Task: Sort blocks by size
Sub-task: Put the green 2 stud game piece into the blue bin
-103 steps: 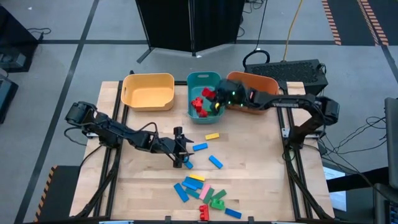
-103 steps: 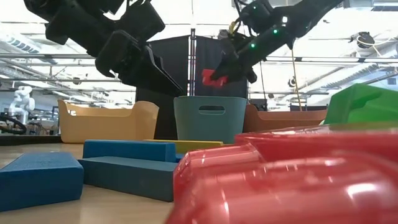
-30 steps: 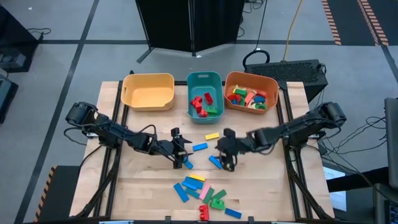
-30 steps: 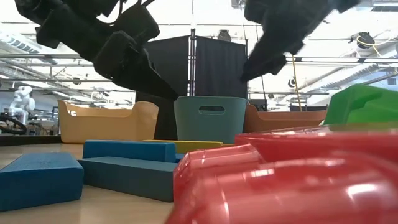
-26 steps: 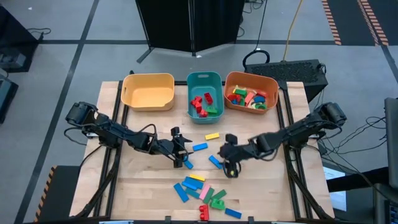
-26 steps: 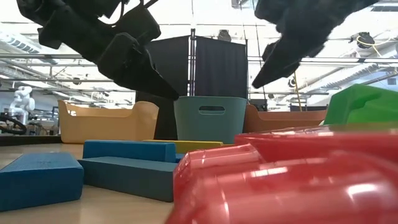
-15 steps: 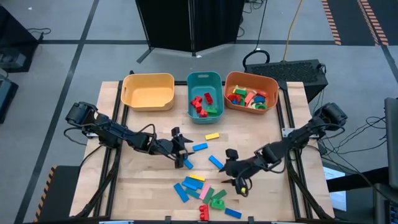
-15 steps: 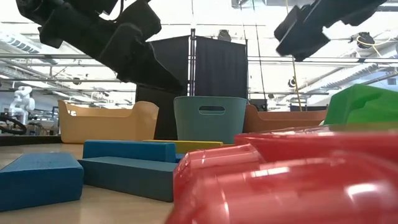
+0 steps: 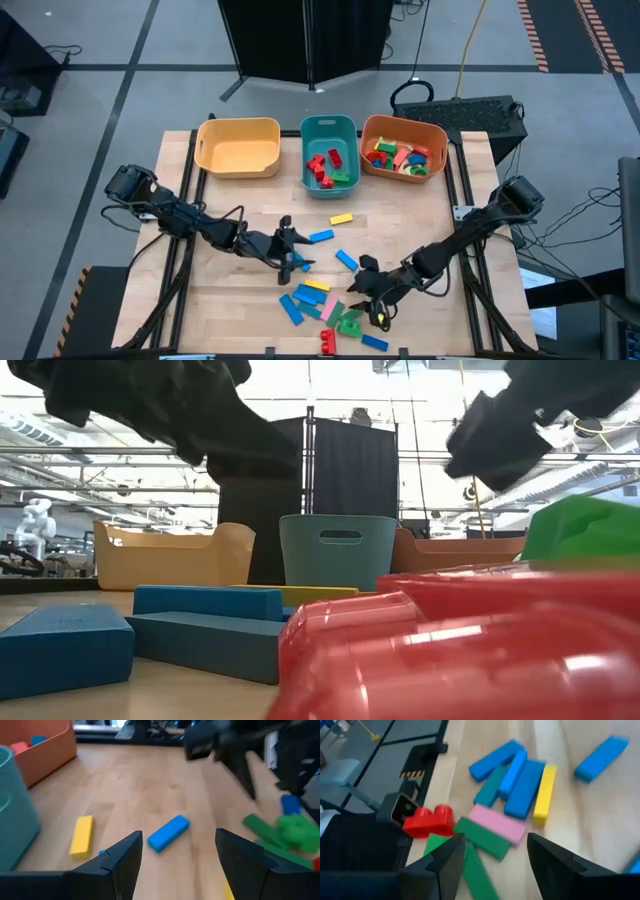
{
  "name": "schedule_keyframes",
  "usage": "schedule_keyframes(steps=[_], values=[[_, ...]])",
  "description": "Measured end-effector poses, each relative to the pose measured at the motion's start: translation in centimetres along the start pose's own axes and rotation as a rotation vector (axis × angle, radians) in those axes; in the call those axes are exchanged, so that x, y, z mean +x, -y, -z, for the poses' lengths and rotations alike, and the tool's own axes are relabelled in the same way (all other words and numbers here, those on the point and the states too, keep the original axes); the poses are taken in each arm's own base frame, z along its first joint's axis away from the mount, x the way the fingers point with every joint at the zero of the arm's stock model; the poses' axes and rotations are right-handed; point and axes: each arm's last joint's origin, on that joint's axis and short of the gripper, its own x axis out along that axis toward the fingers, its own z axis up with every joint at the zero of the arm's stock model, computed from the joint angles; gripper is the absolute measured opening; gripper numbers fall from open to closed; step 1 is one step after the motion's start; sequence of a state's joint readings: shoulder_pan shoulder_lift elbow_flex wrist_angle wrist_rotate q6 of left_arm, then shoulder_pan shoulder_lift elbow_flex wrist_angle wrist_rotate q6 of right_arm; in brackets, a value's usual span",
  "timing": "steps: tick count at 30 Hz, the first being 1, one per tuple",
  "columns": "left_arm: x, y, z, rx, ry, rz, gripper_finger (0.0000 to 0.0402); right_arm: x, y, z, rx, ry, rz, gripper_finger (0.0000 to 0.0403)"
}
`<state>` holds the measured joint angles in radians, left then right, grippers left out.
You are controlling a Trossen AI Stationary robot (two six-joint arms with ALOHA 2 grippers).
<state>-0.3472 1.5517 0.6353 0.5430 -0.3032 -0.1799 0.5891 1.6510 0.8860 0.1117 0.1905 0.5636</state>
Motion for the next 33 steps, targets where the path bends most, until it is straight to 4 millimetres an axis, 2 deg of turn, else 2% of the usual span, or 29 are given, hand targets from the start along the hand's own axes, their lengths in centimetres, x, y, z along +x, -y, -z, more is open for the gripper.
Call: schedule_keyframes(steps=[5, 12, 20, 23, 27, 33], values=[[-0.4, 1.3, -0.2, 0.003, 0.038, 0.049, 0.0241, 1.3, -1.1, 1.0, 0.066, -0.021, -0.018, 0.0201], [-0.8, 2.4, -0.4, -0.001, 0.079, 0.086, 0.0241, 3.0, -4.4, 1.2, 0.046, -0.045, -0.034, 0.0201], [-1.2, 3.3, -0.4, -0.02, 0.098, 0.091, 0.0241, 4.0, -7.8, 1.3, -0.027, -0.164, 0.156, 0.0201], [-0.9, 3.6, 0.2, -0.017, 0.089, 0.076, 0.0241, 4.8, -8.9, 1.6, -0.024, -0.175, 0.156, 0.0201], [-0.1, 3.8, 1.0, -0.032, 0.098, 0.069, 0.0241, 5.8, -9.6, 2.2, -0.013, -0.189, 0.162, 0.0201], [1.2, 4.2, 1.6, -0.049, 0.081, 0.064, 0.0241, 6.1, -9.5, 2.9, 0.014, -0.177, 0.241, 0.0201]])
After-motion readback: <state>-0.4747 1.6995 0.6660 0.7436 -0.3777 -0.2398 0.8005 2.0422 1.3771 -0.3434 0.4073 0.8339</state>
